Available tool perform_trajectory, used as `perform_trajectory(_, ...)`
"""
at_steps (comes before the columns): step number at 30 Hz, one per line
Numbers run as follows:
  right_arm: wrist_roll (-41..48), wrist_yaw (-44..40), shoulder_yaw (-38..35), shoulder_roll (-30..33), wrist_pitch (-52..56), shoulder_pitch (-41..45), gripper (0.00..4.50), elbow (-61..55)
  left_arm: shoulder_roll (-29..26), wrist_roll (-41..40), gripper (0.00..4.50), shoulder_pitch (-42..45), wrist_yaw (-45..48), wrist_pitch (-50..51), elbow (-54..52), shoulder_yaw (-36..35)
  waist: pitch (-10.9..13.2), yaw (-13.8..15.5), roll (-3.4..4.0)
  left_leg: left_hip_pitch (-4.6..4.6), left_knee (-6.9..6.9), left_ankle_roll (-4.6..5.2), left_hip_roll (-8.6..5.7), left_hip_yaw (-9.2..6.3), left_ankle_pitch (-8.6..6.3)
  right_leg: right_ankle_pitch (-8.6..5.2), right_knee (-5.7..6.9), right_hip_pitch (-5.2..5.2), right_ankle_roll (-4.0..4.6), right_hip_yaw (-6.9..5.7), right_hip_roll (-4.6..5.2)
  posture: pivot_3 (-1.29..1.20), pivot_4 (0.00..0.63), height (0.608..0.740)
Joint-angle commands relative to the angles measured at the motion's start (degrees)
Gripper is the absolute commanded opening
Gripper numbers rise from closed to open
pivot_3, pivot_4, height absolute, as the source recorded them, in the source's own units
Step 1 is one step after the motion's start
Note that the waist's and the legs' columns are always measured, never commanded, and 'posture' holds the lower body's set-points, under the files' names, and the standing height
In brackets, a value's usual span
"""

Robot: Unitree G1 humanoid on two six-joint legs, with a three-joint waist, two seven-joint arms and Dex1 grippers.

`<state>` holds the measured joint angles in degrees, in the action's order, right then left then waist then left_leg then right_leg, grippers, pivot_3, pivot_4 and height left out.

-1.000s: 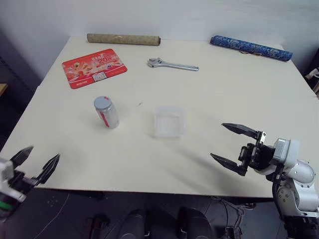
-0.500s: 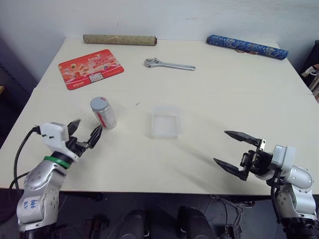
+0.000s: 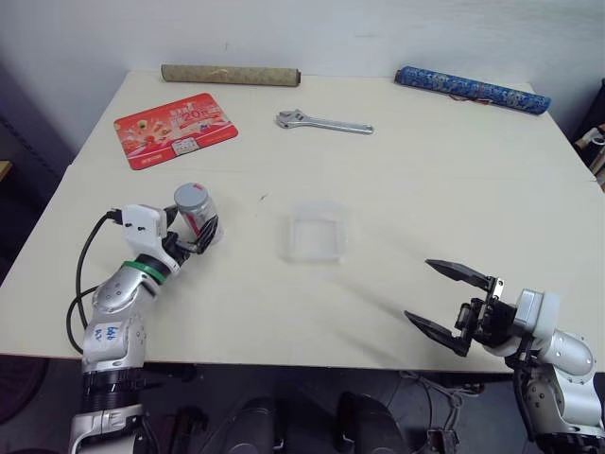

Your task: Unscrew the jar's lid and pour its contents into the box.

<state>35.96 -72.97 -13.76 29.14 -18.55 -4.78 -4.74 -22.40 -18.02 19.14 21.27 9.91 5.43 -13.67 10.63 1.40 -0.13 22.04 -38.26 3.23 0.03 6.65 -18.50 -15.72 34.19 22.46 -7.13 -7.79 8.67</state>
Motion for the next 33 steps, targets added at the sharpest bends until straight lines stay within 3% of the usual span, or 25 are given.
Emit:
perform_trajectory(1, 1.13, -0.24, -0.6, -0.28, -0.92, -0.7, 4.5, -1.71, 0.07, 2.08, 4.42, 2.82, 0.04, -4.06, 3.45, 0.49, 0.0, -0.02, 0.0, 0.0, 0.0, 0.0, 0.0, 0.02, 0.0, 0.0, 0.0, 0.0, 0.0, 0.0, 0.0, 0.0, 0.15, 0.74)
perform_trajectory(4, 1.21, -0.52, -0.68, -0.4, -1.2, -0.83, 4.5, -1.26, 0.4, 2.33, 3.77, 4.37, 1.41, -5.6, 6.34, 1.45, 0.0, -0.11, 0.0, -0.01, -0.01, 0.0, 0.0, 0.04, 0.01, 0.0, 0.01, 0.0, 0.0, 0.0, -0.02, 0.0, 0.15, 0.74)
perform_trajectory(8, 1.32, -0.64, -1.48, -0.51, -1.95, -0.6, 4.5, -0.27, 0.48, 2.83, 2.45, 4.23, 1.75, -6.78, 6.68, 1.57, 0.0, -0.1, 0.0, -0.01, -0.02, 0.01, 0.03, 0.06, 0.01, 0.0, 0.01, 0.01, -0.01, 0.01, -0.04, 0.0, 0.15, 0.74)
perform_trajectory(9, 1.32, -0.56, -1.59, -0.57, -2.07, -0.59, 4.5, -0.21, 0.46, 2.74, 2.35, 4.09, 1.96, -6.76, 6.54, 1.5, 0.0, -0.09, 0.0, -0.01, -0.03, 0.01, 0.03, 0.06, 0.02, 0.0, 0.01, 0.01, -0.01, 0.01, -0.04, 0.0, 0.15, 0.74)
perform_trajectory(12, 1.42, 0.76, -1.33, -0.47, -1.19, -0.23, 4.5, -1.61, 0.09, 1.19, 2.35, 3.48, 4.0, -7.82, 5.01, 0.57, 0.0, -0.09, 0.0, -0.01, -0.06, 0.02, 0.03, 0.06, 0.03, 0.01, 0.01, 0.0, -0.01, 0.02, -0.03, 0.0, 0.15, 0.74)
perform_trajectory(16, 3.16, 7.93, 0.82, 3.14, 11.16, 1.54, 4.5, -10.03, -2.18, -8.34, 2.35, 3.48, 15.44, -4.64, -3.79, 0.03, 0.01, -0.23, 0.01, 0.02, -0.13, 0.01, 0.07, 0.05, 0.03, 0.01, 0.04, 0.04, -0.01, 0.03, -0.01, 0.0, 0.15, 0.74)
perform_trajectory(20, 7.75, 18.61, 5.52, 8.07, 29.13, 10.33, 4.5, -21.87, -9.49, -14.88, 2.35, 5.46, 28.17, 3.49, -13.05, 4.26, 0.03, -0.83, 0.06, 0.14, -0.61, -0.14, 0.35, -0.02, -0.07, 0.02, 0.17, 0.04, 0.09, 0.29, 0.18, 0.0, 0.15, 0.74)
perform_trajectory(23, 15.32, 25.7, 9.99, 9.64, 42.89, 22.0, 4.5, -26.35, -12.92, -15.81, 2.35, 8.88, 33.65, 7.96, -16.27, 8.66, 0.04, -1.18, 0.09, 0.13, -0.79, -0.6, 0.53, -0.07, -0.32, -0.05, 0.13, 0.04, 0.3, 0.28, 0.16, 0.0, 0.15, 0.74)
perform_trajectory(28, 19.83, 34.63, 15.96, 5.21, 55.31, 40.2, 4.5, -25.48, -12.78, -14.61, 2.35, 13.24, 37.13, 11.43, -18.05, 14.88, 0.08, -1.45, 0.16, 0.17, -0.79, -0.42, 0.7, -0.09, -0.2, -0.1, 0.37, 0.11, 0.44, 0.25, -0.1, 0.0, 0.15, 0.74)
perform_trajectory(33, 15.97, 38.42, 20.49, 0.8, 59.9, 47.21, 4.5, -23.27, -9.58, -13.77, 2.35, 14.46, 36.88, 11.46, -16.98, 17.27, 0.08, -1.45, 0.16, 0.32, -0.81, -0.32, 0.63, 0.0, -0.18, -0.15, 0.52, 0.25, 0.52, 0.08, -0.37, 0.0, 0.15, 0.74)
